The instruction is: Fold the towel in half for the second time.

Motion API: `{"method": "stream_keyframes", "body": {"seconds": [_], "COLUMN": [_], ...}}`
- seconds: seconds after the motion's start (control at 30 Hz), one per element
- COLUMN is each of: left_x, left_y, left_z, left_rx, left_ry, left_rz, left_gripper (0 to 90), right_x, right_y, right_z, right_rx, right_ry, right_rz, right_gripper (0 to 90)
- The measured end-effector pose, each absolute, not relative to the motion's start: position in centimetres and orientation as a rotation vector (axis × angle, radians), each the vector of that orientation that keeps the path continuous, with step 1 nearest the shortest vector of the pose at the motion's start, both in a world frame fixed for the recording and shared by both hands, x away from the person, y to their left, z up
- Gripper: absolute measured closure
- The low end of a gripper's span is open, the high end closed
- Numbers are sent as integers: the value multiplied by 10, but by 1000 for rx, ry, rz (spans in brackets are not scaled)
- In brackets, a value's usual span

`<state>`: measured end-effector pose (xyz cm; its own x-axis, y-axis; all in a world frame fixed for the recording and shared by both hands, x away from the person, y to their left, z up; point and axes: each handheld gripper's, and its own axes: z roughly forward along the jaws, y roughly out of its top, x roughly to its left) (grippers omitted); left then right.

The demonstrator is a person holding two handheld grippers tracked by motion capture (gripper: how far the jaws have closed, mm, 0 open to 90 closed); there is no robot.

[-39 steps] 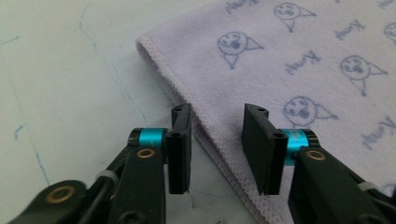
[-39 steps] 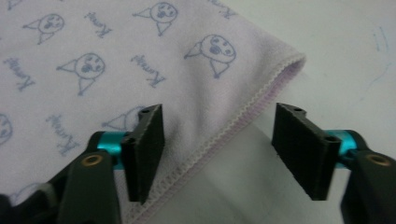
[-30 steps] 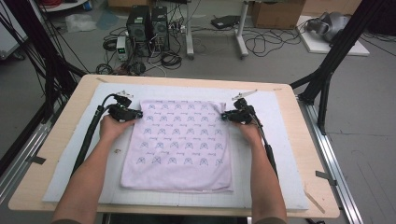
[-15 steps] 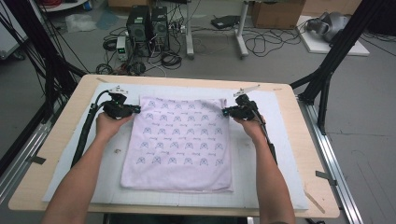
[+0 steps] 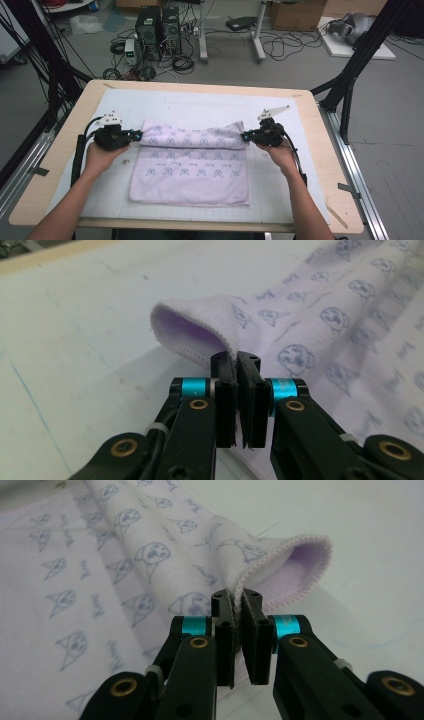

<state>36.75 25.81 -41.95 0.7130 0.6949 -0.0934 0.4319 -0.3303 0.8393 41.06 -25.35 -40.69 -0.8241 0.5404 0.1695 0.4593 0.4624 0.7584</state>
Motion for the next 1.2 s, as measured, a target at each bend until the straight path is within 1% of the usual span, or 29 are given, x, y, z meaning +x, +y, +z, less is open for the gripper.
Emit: {"method": "stream_keyframes", "body": {"seconds": [0.13, 0.23, 0.27, 0.3, 0.33, 0.4, 0.47, 0.5, 0.57, 0.67, 0.73, 0.8, 0.83, 0.87, 0.9, 0.93, 1.0, 1.03, 1.07, 1.13, 1.2], "left_x": [357, 357, 357, 358, 359, 363, 368, 372, 379, 395, 408, 416, 419, 421, 423, 425, 424, 423, 422, 418, 413], "left_y": [263, 261, 262, 263, 264, 266, 265, 264, 262, 258, 254, 250, 248, 248, 248, 248, 249, 249, 249, 250, 253], "left_z": [-437, -441, -440, -439, -436, -430, -423, -418, -410, -403, -406, -412, -416, -420, -425, -428, -431, -430, -427, -421, -414], "left_rx": [1994, 2007, 2003, 2010, 2023, 2026, 2022, 2016, 2014, 1986, 1996, 2020, 2019, 2032, 2054, 2075, 2086, 2079, 2072, 2062, 2034], "left_ry": [878, 874, 882, 892, 897, 915, 934, 933, 930, 957, 1002, 1033, 1042, 1047, 1044, 1039, 999, 990, 978, 954, 939], "left_rz": [295, 296, 300, 296, 312, 336, 384, 390, 410, 392, 333, 315, 304, 280, 251, 222, 179, 183, 194, 226, 228], "left_gripper": [855, 834, 803, 746, 685, 595, 551, 543, 535, 490, 437, 395, 403, 447, 519, 584, 765, 821, 843, 855, 860], "right_x": [400, 399, 400, 401, 400, 401, 404, 407, 415, 431, 442, 451, 453, 456, 458, 460, 463, 462, 459, 456, 452], "right_y": [-258, -258, -258, -259, -260, -263, -263, -262, -257, -246, -239, -236, -235, -235, -237, -238, -243, -244, -244, -242, -239], "right_z": [-427, -440, -440, -438, -436, -428, -420, -416, -409, -402, -403, -410, -415, -420, -426, -431, -438, -439, -438, -434, -427], "right_rx": [914, 925, 935, 933, 933, 928, 938, 942, 942, 937, 953, 964, 985, 1010, 1029, 1069, 1104, 1089, 1064, 1007, 976], "right_ry": [2645, 2662, 2662, 2644, 2622, 2584, 2549, 2535, 2522, 2548, 2570, 2575, 2586, 2613, 2642, 2670, 2742, 2751, 2760, 2772, 2766], "right_rz": [1305, 1312, 1323, 1324, 1319, 1302, 1268, 1277, 1255, 1229, 1203, 1192, 1176, 1161, 1154, 1155, 1243, 1263, 1273, 1283, 1287], "right_gripper": [851, 835, 793, 711, 656, 582, 515, 501, 439, 424, 419, 430, 430, 433, 449, 486, 650, 741, 817, 845, 851]}}
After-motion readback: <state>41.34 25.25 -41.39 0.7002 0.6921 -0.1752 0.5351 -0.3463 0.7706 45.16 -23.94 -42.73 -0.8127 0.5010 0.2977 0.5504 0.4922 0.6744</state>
